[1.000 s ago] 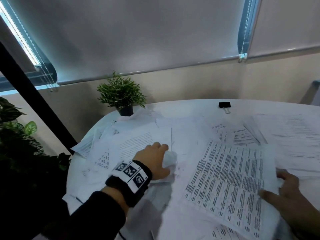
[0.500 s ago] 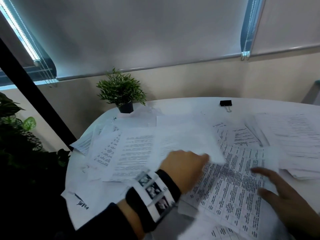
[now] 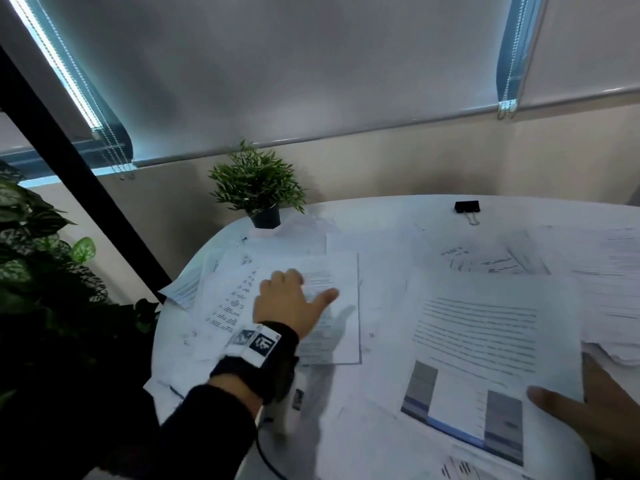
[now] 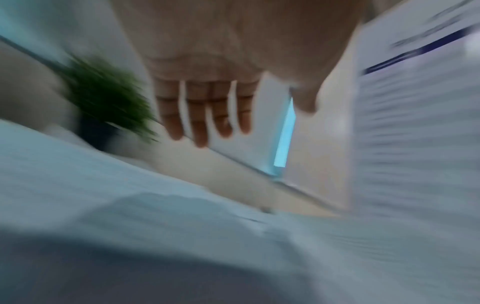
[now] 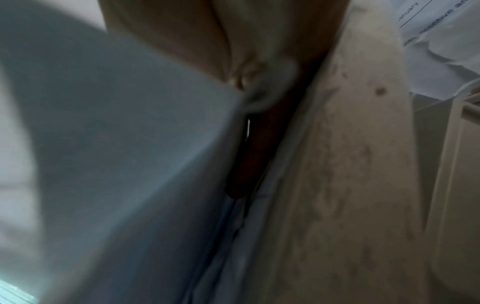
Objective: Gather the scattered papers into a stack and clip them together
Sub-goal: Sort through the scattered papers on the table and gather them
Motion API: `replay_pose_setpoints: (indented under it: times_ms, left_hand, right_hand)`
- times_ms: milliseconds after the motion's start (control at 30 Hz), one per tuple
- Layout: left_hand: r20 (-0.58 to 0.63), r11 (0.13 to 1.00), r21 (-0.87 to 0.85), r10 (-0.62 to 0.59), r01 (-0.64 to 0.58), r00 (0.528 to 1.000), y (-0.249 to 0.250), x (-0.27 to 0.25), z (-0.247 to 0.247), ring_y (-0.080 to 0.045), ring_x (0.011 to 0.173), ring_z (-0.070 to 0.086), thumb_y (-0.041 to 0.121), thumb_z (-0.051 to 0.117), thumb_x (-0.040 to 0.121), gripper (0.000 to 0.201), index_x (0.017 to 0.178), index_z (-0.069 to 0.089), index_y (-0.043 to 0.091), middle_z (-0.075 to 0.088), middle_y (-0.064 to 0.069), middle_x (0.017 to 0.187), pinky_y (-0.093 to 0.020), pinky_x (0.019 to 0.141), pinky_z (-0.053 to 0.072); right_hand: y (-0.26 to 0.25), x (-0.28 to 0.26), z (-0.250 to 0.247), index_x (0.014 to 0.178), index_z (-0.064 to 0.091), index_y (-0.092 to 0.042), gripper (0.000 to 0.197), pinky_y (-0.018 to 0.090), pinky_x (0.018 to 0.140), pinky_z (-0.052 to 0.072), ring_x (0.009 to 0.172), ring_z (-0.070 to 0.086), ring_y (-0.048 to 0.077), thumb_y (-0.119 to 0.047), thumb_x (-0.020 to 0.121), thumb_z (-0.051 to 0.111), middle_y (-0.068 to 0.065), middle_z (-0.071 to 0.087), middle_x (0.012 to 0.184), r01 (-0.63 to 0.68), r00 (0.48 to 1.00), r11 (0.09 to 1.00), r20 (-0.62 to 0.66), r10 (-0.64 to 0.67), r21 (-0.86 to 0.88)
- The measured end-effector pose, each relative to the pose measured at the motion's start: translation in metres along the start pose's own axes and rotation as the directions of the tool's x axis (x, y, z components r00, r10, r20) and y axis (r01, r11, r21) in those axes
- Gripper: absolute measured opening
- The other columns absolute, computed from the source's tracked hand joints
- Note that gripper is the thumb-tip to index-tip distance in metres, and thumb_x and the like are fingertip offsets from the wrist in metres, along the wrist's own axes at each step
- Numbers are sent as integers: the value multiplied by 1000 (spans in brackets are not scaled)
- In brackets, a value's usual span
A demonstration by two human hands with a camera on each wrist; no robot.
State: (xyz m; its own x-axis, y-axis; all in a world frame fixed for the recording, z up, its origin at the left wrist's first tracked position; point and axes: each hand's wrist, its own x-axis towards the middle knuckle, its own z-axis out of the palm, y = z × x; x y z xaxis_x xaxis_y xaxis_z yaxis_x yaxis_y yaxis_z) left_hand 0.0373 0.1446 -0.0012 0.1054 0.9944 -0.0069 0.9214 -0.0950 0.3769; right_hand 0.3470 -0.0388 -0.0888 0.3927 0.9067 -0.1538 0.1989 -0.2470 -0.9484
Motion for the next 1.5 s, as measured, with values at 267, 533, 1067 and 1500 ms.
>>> replay_pose_setpoints:
  times_ms: [267,533,1067,1500]
  left_hand:
    - [173,897,214,-426,388,888,-69,32,-3,-24,87,60,72,73,58,73,94,55,10,62,-4,88,-28,76,47]
    - [-247,808,-589,-164,-14,955,-37,29,-43,-34,92,62,25,63,85,31,112,55,13,65,-16,104,-34,70,47]
    - [370,921,-347,308,-177,877,80,-84,41,-26,105,60,66,51,82,62,122,39,20,61,-5,119,-35,82,48]
    - [293,948,307,-14,-80,956,-1,-7,5,-22,104,57,30,56,83,35,116,50,19,58,-3,114,-33,85,51]
  right_hand:
    - [-20,-2,18,128,32,-32,87,38,103,37,116,41,20,14,67,73,-6,41,122,68,982,997,-176,-62,25]
    - [-32,-13,18,99,54,-51,63,19,98,28,109,43,2,8,80,65,-24,50,123,122,993,986,21,-120,-118]
    - [-27,-6,11,138,39,6,55,34,86,53,106,65,19,-28,96,50,29,53,130,57,986,906,116,-117,420]
    - [29,9,-8,137,41,-21,114,48,88,49,119,57,19,-64,41,85,-2,57,131,46,997,998,-58,-43,49]
